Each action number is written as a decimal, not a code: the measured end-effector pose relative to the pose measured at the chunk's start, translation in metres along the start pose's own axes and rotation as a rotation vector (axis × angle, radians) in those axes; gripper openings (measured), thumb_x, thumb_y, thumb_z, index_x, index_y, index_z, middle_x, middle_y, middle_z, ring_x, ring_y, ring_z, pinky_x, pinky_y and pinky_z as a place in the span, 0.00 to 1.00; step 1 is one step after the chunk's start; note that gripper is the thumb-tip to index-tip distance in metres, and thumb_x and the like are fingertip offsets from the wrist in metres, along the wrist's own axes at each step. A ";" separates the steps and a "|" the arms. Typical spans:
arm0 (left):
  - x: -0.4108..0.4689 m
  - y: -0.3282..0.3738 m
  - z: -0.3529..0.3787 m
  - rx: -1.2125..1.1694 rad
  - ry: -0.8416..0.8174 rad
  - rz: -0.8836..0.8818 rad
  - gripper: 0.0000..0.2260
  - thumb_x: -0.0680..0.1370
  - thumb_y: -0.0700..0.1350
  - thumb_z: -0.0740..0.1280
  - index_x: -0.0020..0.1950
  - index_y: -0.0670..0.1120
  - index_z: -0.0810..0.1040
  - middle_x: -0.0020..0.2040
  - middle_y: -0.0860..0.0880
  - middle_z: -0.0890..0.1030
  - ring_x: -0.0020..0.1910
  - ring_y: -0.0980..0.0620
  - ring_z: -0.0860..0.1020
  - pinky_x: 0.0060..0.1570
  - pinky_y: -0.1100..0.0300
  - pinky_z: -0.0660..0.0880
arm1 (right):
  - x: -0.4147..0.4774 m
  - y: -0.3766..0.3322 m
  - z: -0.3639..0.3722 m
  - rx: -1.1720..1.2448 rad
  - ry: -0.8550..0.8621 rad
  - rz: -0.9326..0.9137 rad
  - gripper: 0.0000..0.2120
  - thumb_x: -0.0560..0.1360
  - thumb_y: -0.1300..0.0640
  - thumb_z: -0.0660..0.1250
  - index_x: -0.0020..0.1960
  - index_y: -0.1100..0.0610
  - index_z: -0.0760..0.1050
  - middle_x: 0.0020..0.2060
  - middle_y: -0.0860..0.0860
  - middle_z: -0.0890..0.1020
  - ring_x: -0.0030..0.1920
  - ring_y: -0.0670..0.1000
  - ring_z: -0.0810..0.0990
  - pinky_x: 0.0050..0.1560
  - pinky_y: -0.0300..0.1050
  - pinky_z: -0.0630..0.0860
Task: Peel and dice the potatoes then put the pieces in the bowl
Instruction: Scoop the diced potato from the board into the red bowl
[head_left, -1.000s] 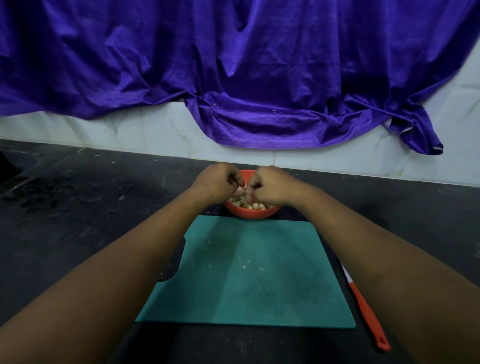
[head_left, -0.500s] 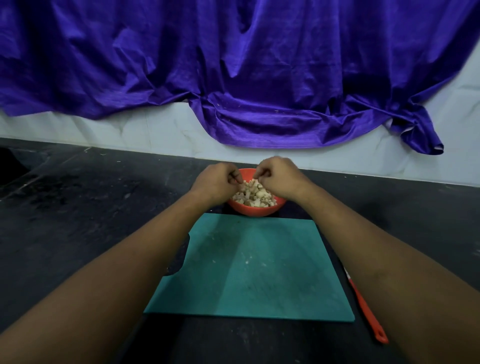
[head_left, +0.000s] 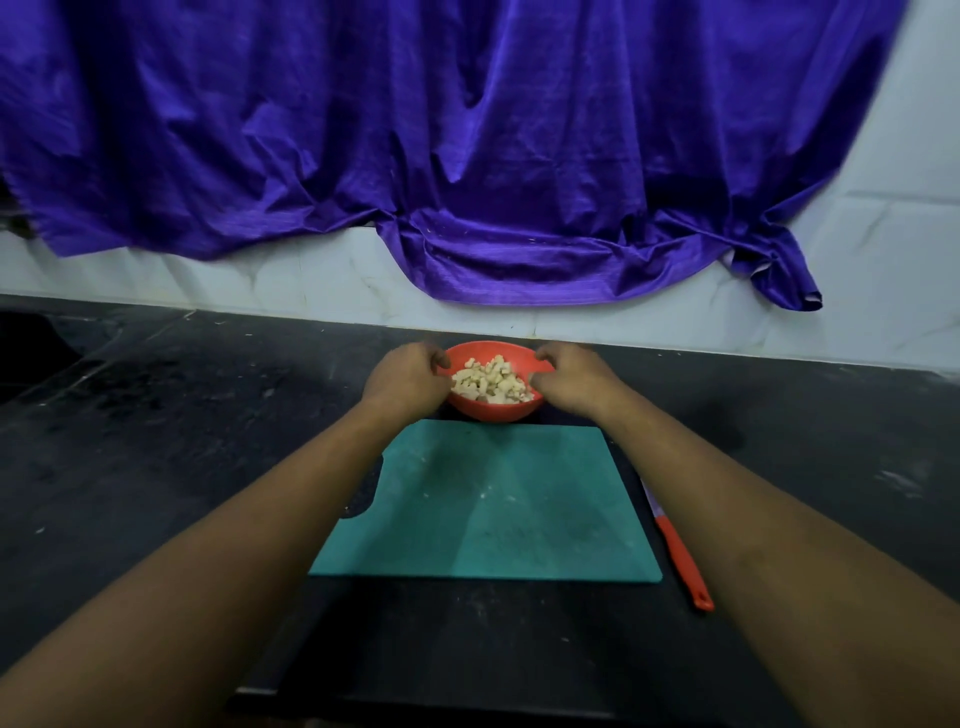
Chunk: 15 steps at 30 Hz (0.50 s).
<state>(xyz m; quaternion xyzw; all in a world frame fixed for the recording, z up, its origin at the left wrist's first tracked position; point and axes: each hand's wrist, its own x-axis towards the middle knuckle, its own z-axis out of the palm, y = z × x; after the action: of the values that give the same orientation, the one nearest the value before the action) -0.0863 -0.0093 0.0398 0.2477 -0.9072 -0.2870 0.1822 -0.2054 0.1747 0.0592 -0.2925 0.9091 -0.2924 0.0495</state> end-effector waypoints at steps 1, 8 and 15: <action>-0.003 -0.003 0.003 -0.051 -0.026 -0.055 0.11 0.79 0.43 0.69 0.61 0.47 0.81 0.57 0.47 0.82 0.53 0.48 0.80 0.51 0.51 0.79 | -0.002 0.005 0.003 0.038 -0.039 0.052 0.20 0.80 0.56 0.66 0.72 0.56 0.74 0.64 0.54 0.80 0.59 0.54 0.79 0.53 0.48 0.77; -0.014 -0.003 0.015 -0.614 -0.153 -0.270 0.12 0.81 0.33 0.57 0.61 0.41 0.76 0.51 0.40 0.79 0.50 0.44 0.78 0.52 0.50 0.79 | -0.013 0.014 0.023 0.495 -0.073 0.247 0.12 0.84 0.52 0.61 0.65 0.56 0.72 0.62 0.58 0.80 0.62 0.58 0.81 0.66 0.62 0.77; -0.010 -0.016 0.010 -0.791 -0.149 -0.313 0.24 0.83 0.31 0.58 0.79 0.43 0.64 0.59 0.44 0.77 0.59 0.45 0.77 0.59 0.48 0.79 | -0.012 0.023 0.023 0.602 -0.121 0.221 0.18 0.86 0.53 0.59 0.74 0.56 0.70 0.65 0.51 0.77 0.62 0.53 0.78 0.67 0.58 0.74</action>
<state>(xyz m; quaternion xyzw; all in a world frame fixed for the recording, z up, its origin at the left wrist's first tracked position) -0.0772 -0.0105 0.0199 0.2720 -0.6896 -0.6538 0.1516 -0.2009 0.1856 0.0265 -0.1813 0.8035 -0.5229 0.2191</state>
